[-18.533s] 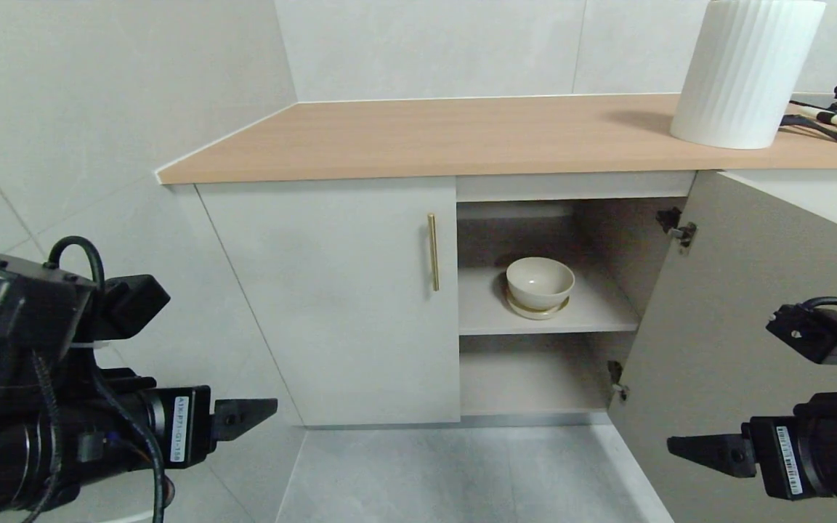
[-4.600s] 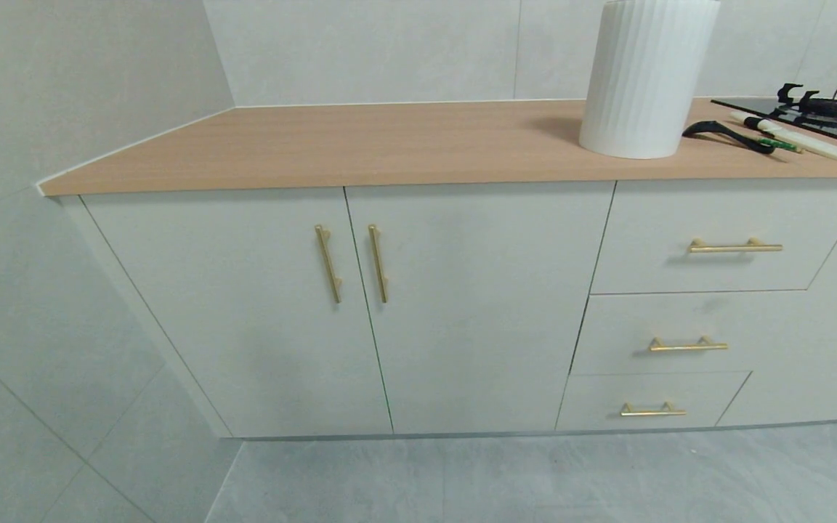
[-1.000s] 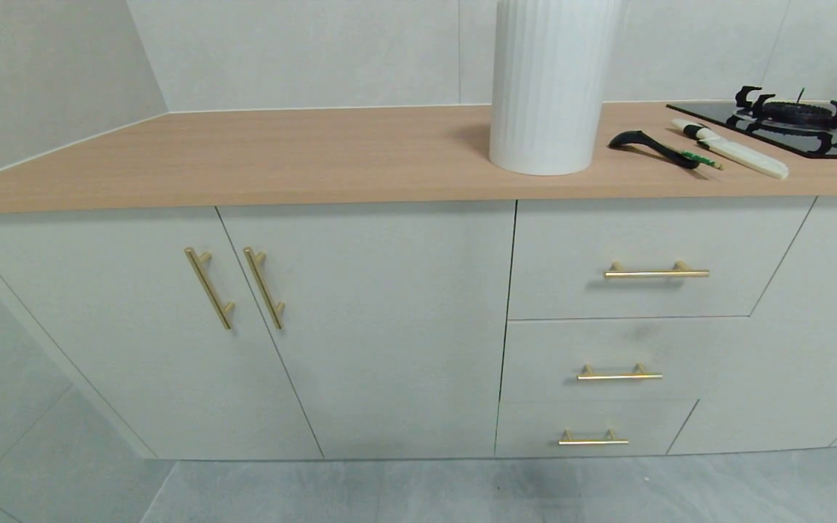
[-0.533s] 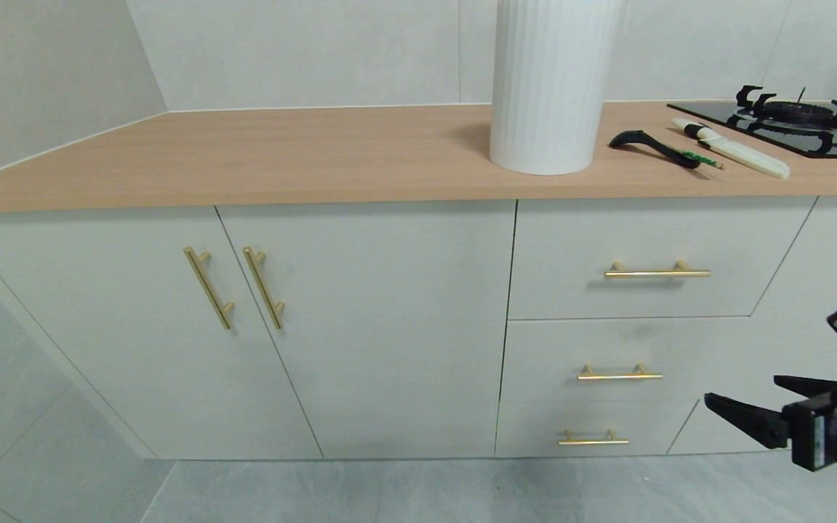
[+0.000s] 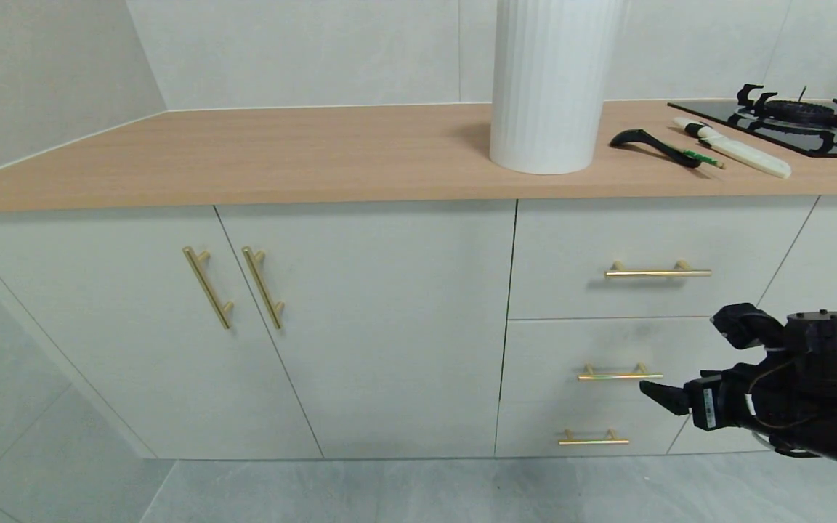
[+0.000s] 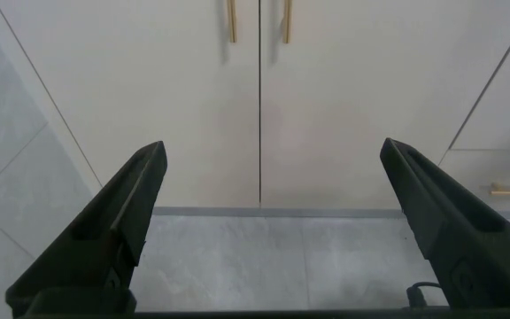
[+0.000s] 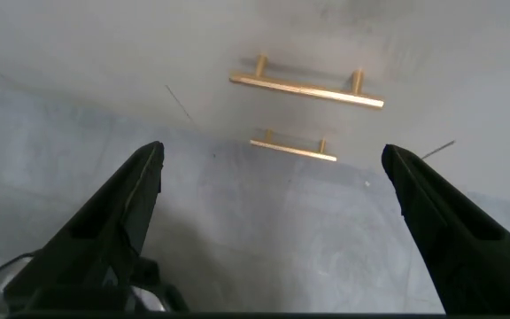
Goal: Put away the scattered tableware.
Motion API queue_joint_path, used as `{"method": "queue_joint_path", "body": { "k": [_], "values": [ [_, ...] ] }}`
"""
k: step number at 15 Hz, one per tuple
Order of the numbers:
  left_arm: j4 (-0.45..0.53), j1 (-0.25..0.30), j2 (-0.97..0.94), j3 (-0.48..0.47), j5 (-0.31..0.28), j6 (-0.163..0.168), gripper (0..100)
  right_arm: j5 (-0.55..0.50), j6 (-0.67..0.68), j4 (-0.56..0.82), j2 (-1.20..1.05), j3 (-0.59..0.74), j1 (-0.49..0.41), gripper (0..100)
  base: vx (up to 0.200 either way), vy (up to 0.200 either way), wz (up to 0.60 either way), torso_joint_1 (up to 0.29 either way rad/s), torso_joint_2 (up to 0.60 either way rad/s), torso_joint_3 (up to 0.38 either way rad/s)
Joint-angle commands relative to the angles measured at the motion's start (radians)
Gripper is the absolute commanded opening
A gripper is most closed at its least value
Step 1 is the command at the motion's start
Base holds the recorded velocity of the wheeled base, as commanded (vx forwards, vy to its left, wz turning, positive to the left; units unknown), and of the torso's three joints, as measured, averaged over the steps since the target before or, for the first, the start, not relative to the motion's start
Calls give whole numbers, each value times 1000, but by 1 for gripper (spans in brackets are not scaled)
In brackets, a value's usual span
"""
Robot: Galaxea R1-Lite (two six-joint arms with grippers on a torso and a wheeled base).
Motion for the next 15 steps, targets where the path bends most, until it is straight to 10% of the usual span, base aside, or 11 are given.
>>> {"method": "queue_joint_path", "body": {
  "k": [1,9,15],
  "values": [
    [0,0,0,0,1,-1,100,-8,0,-38,113,-2,-1,100,0,0,0,0,0,0],
    [0,0,0,0,1,-1,100,-125,70,-680,567,-11,-30,100,0,0,0,0,0,0],
    [0,0,0,0,1,-1,100,-185,89,-729,663,-106,-27,100,0,0,0,0,0,0]
  ]
}}
